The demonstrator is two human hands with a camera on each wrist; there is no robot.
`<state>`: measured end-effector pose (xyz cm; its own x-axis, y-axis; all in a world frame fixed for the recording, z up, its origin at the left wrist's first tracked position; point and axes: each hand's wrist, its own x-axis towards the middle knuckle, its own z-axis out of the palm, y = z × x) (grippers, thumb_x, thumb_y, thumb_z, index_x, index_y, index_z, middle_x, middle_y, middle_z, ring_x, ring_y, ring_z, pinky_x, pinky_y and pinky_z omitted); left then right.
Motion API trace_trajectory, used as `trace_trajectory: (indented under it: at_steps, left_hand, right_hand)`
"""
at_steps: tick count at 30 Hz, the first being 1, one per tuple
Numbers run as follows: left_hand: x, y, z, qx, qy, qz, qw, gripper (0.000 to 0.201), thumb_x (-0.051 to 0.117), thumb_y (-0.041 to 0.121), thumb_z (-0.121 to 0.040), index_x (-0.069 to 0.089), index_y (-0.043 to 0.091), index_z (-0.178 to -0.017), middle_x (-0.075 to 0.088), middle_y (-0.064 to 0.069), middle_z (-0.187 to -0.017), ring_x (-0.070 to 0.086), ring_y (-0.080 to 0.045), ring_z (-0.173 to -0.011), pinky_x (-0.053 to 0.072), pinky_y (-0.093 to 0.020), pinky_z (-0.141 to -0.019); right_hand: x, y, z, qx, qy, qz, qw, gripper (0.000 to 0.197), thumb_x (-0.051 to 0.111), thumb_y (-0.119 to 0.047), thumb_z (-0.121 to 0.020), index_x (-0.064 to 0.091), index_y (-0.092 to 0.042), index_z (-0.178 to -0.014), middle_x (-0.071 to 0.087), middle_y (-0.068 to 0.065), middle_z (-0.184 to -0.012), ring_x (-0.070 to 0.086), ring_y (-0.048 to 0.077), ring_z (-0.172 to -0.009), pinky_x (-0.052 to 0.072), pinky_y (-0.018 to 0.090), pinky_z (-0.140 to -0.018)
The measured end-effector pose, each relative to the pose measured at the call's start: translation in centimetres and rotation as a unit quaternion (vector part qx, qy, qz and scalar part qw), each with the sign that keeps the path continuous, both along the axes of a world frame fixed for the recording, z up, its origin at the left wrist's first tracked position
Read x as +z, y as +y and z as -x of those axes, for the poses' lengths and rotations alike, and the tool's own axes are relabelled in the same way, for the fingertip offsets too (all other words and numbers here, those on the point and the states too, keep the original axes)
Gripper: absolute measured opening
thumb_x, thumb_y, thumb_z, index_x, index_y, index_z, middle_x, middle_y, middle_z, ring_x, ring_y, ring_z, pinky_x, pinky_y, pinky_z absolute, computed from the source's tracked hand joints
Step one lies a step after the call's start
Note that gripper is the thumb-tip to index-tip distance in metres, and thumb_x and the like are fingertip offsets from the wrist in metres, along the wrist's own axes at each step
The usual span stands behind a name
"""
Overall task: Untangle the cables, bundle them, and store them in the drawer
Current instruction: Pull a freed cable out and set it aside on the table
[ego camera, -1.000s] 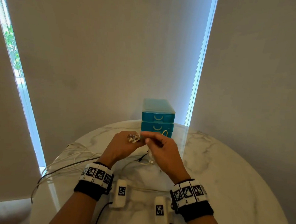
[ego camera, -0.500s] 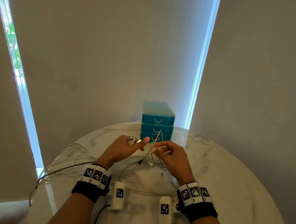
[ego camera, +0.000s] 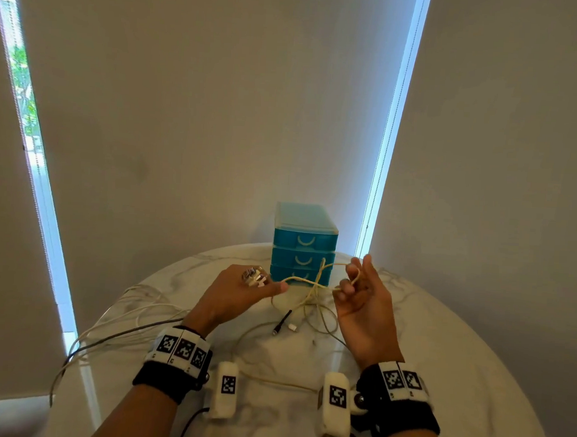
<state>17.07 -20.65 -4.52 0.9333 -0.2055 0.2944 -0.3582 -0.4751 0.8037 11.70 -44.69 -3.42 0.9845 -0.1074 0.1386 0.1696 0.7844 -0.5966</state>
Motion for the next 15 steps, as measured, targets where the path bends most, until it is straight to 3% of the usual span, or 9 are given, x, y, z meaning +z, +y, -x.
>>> trace_trajectory:
  at_steps: [2,5,7,8,10,12,15]
  left_hand:
    - [0.2,0.2,0.3,0.000,-0.001,0.015,1.000,0.050,0.081,0.073,-0.076,0.079,0.025,-0.085,0.078,-0.001,-0.082,0.065,-0.009,-0.070,0.053,-0.032,-0.074]
    - [0.7,0.2,0.8,-0.040,0.024,0.031,0.998,0.050,0.072,0.077,-0.079,0.083,0.031,-0.094,0.081,0.008,-0.087,0.074,-0.011,-0.082,0.058,-0.037,-0.088]
    - [1.0,-0.1,1.2,-0.044,0.023,0.015,0.999,0.053,0.053,0.078,-0.090,0.085,0.035,-0.095,0.073,0.013,-0.071,0.063,-0.004,-0.066,0.054,-0.032,-0.077]
    - [1.1,-0.2,1.4,-0.042,0.023,0.005,0.999,0.057,0.044,0.078,-0.095,0.085,0.038,-0.095,0.063,0.011,-0.062,0.055,-0.005,-0.061,0.048,-0.028,-0.070]
    - [1.2,-0.4,1.7,-0.041,0.035,0.008,0.999,0.059,0.037,0.078,-0.100,0.085,0.043,-0.097,0.047,-0.001,-0.063,0.044,-0.008,-0.059,0.040,-0.023,-0.059]
    - [1.4,-0.4,1.8,-0.047,0.057,0.052,0.996,0.054,0.043,0.078,-0.099,0.085,0.044,-0.101,0.040,-0.006,-0.067,0.038,-0.008,-0.056,0.035,-0.021,-0.052]
    - [1.5,0.0,1.7,-0.053,0.081,0.163,0.982,0.044,0.059,0.070,-0.097,0.085,0.036,-0.107,0.034,0.000,-0.062,0.029,-0.010,-0.055,0.026,-0.025,-0.050]
  right_hand:
    - [-0.4,-0.2,-0.5,-0.023,0.022,0.061,0.998,0.029,0.060,-0.033,-0.109,0.065,-0.010,-0.126,0.062,-0.004,-0.080,0.040,0.006,-0.047,0.036,0.018,-0.046]
    - [-0.7,0.2,-0.7,-0.064,0.042,0.179,0.981,0.033,0.051,-0.028,-0.113,0.064,-0.007,-0.135,0.070,0.000,-0.084,0.037,0.008,-0.045,0.032,0.020,-0.044]
    - [-0.6,1.3,-0.4,-0.065,0.028,0.234,0.970,0.032,0.045,-0.027,-0.115,0.065,-0.008,-0.131,0.073,0.004,-0.086,0.038,0.010,-0.047,0.032,0.026,-0.051]
    - [-0.5,2.0,-0.2,-0.055,0.016,0.260,0.964,0.033,0.042,-0.028,-0.116,0.066,-0.009,-0.130,0.073,0.005,-0.086,0.039,0.010,-0.048,0.032,0.028,-0.052]
    - [-0.4,3.2,0.3,-0.030,-0.009,0.297,0.954,0.034,0.039,-0.027,-0.116,0.064,-0.009,-0.130,0.071,0.006,-0.083,0.039,0.011,-0.048,0.033,0.025,-0.049]
    - [-0.5,4.2,0.4,-0.010,-0.020,0.327,0.945,0.030,0.041,-0.025,-0.116,0.060,-0.006,-0.129,0.068,0.008,-0.077,0.037,0.010,-0.047,0.031,0.022,-0.045]
    - [-0.9,5.5,0.4,0.024,-0.028,0.395,0.918,0.020,0.044,-0.025,-0.115,0.051,-0.007,-0.123,0.069,0.011,-0.077,0.038,0.013,-0.047,0.030,0.024,-0.046]
